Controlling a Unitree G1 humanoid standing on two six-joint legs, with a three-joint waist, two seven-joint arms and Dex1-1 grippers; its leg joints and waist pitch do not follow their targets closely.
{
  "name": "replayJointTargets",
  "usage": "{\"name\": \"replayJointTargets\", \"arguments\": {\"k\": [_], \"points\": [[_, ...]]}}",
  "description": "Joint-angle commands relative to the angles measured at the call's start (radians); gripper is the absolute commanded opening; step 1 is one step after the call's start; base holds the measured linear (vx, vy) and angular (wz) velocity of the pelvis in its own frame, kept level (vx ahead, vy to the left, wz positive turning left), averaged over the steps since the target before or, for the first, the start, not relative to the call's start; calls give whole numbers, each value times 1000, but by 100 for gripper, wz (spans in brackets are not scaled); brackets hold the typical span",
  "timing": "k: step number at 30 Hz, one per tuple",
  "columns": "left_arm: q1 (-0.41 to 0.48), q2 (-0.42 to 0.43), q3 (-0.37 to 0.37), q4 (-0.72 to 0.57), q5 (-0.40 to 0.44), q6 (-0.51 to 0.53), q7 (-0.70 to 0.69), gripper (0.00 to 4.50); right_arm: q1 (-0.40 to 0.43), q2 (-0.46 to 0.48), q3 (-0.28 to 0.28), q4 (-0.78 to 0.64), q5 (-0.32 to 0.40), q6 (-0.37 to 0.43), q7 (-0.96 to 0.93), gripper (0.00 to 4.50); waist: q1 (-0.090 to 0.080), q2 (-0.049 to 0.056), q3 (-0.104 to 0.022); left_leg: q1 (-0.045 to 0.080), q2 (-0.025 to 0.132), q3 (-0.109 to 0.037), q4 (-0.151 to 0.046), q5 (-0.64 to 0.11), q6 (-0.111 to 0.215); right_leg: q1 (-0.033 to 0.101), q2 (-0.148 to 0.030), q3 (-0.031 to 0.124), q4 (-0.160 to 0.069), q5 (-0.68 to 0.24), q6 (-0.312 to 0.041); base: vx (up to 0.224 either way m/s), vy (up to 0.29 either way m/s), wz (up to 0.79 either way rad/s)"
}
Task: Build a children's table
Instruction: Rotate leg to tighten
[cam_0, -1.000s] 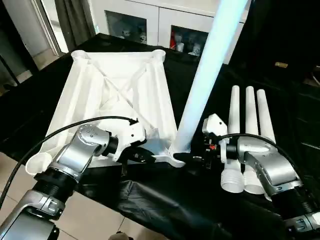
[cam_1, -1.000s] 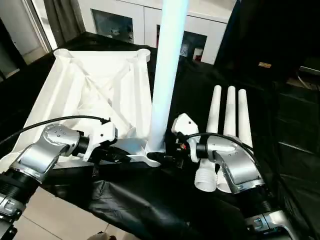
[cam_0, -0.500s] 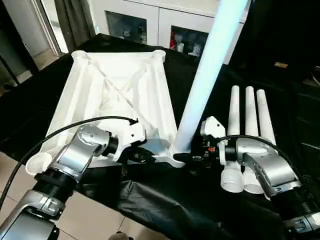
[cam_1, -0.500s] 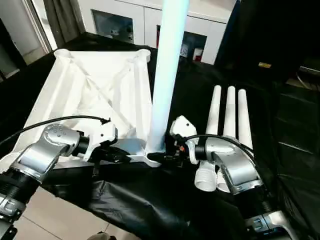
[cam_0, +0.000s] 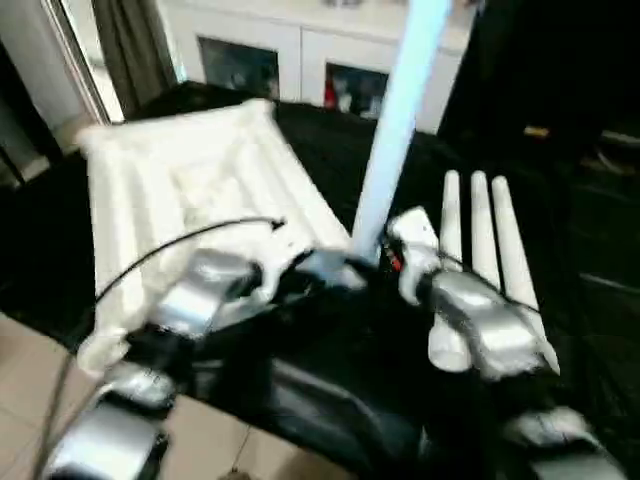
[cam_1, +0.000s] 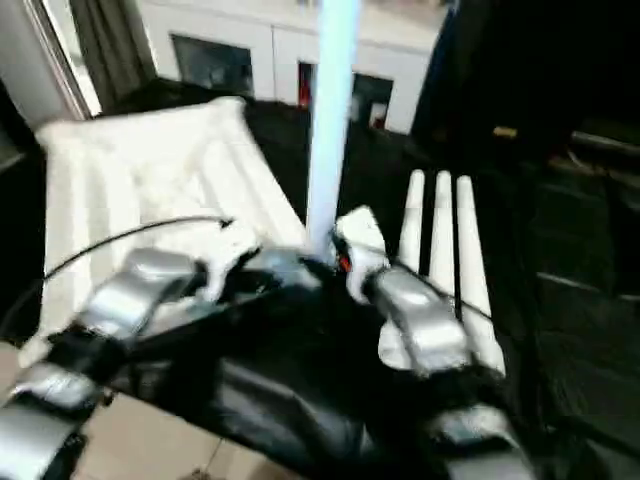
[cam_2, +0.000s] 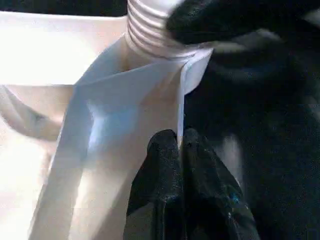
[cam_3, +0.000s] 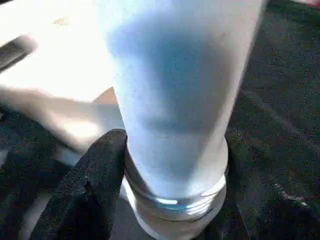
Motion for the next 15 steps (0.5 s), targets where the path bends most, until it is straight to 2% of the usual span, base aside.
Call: {"name": "replayJointTargets", "arguments": {"k": [1,2,3,5,6,9,10,12,14,15], "points": [[-49,-70,37,90,11,21,175,0,-26,87,-38,183,-1,30,-222,272,4,3,-53,7,38,-19,-74,-214,-8,36,-94,52,-105,-419,-161,0,0,0],[-54,-77,37,98,12,20,184,0,-33,96,-42,194,-1,25,-240,272,2,3,-52,7,39,-23,-75,-227,-21,37,-94,49,-106,-440,-153,0,0,0],[-67,-99,37,117,17,22,206,0,-50,124,-62,229,8,6,-276,272,3,2,-54,5,39,-24,-77,-222,-18,39,-94,49,-105,-427,-152,0,0,0],[-74,-110,37,125,20,25,214,0,-59,139,-75,246,16,-4,-289,272,3,5,-54,4,43,-21,-78,-221,-9,36,-90,49,-100,-334,-159,0,0,0],[-87,-127,36,141,24,20,221,0,-72,163,-95,269,28,-25,-299,272,4,2,-55,3,41,-19,-78,-225,2,37,-91,51,-100,-317,-165,0,0,0],[-99,-138,36,159,27,11,225,0,-83,176,-103,281,17,-35,-309,272,5,5,-56,-2,42,-21,-81,-217,8,41,-92,50,-97,-298,-168,0,0,0],[-105,-141,36,171,28,6,228,0,-91,181,-110,294,18,-43,-310,307,5,7,-57,-1,42,-21,-80,-217,9,41,-92,50,-96,-286,-170,0,0,0],[-116,-146,36,194,31,-5,233,0,-107,187,-118,321,16,-63,-318,307,3,6,-58,0,40,-20,-80,-229,8,41,-93,51,-99,-296,-174,0,0,0],[-122,-148,36,209,32,-10,238,0,-117,192,-124,337,21,-74,-312,347,4,7,-57,1,41,-20,-80,-236,7,40,-93,51,-100,-304,-173,0,0,0],[-124,-149,36,214,32,-12,239,0,-121,193,-127,341,23,-81,-307,349,4,7,-55,-1,41,-21,-82,-241,9,40,-94,51,-100,-309,-174,0,0,0]]}}
